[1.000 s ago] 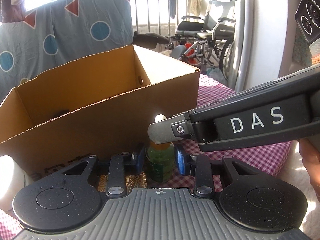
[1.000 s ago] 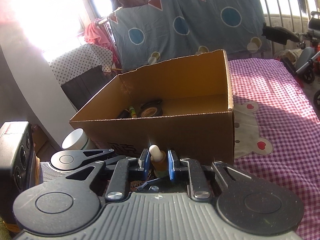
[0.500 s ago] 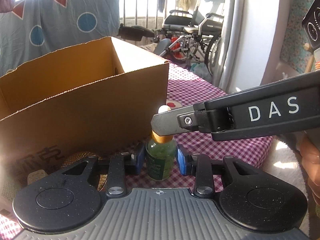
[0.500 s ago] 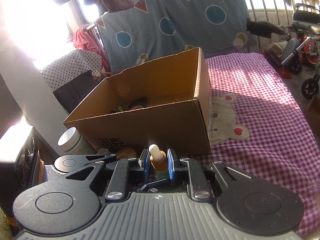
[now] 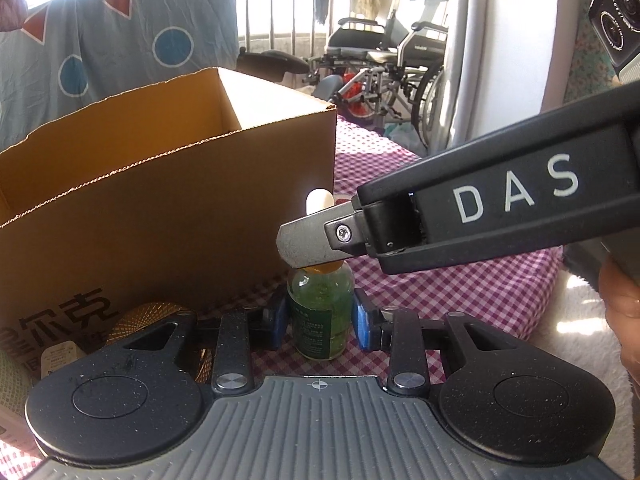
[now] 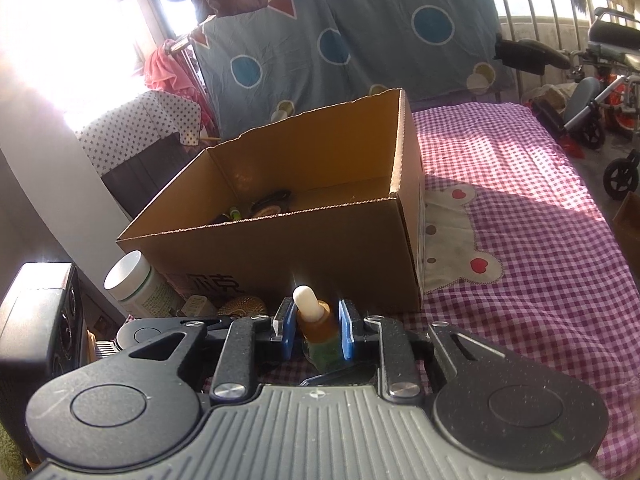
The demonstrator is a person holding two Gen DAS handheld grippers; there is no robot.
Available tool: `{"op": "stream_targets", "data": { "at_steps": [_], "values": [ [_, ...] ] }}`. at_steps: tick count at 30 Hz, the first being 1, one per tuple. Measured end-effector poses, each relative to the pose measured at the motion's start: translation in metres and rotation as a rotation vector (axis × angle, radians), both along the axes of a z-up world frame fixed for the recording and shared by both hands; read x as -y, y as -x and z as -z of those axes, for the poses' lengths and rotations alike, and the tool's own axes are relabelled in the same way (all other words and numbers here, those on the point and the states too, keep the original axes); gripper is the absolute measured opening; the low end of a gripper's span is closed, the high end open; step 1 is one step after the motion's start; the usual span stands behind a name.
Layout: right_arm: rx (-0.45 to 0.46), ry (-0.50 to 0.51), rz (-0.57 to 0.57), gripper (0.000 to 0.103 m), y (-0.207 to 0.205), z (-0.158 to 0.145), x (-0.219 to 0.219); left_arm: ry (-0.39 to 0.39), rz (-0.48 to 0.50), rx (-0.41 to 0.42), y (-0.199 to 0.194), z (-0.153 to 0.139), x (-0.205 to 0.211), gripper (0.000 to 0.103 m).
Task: Organize rigid objects
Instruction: 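Lift the green dropper bottle into the box and open the right tool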
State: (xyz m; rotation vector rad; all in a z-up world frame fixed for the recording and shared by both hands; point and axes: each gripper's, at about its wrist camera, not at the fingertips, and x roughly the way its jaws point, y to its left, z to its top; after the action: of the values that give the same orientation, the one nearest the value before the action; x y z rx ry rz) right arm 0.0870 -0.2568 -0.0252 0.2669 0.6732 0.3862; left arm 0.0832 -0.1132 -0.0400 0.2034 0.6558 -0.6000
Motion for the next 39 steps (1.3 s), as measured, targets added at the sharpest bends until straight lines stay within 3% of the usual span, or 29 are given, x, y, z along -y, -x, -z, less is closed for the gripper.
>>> {"op": "stream_targets", "data": {
  "at_steps": [12, 19, 24, 27, 31, 39],
  "values": [
    [0.059, 0.018, -0.003, 0.025, 0.017, -0.022, -0.003, 0.029, 0.000, 0.038, 0.014, -0.018, -0.007, 0.032],
    [0.193, 0.041, -0.060, 0.025, 0.030, -0.079, -0.015, 0.054, -0.029, 0.133, 0.026, -0.067, -0.022, 0.032],
    [0.274, 0.062, -0.142, 0.025, 0.002, -0.119, -0.027, 0.075, -0.067, 0.160, 0.001, -0.104, -0.035, 0.032],
    [0.252, 0.056, -0.187, 0.025, -0.036, -0.133, -0.034, 0.100, -0.101, 0.101, -0.033, -0.119, -0.040, 0.032],
    [0.159, 0.039, -0.235, 0.025, -0.101, -0.134, -0.042, 0.108, -0.163, -0.014, -0.084, -0.118, -0.041, 0.032],
    [-0.049, -0.006, -0.280, 0.025, -0.211, -0.095, -0.056, 0.100, -0.301, -0.228, -0.162, -0.082, -0.051, 0.032]
  ]
}}
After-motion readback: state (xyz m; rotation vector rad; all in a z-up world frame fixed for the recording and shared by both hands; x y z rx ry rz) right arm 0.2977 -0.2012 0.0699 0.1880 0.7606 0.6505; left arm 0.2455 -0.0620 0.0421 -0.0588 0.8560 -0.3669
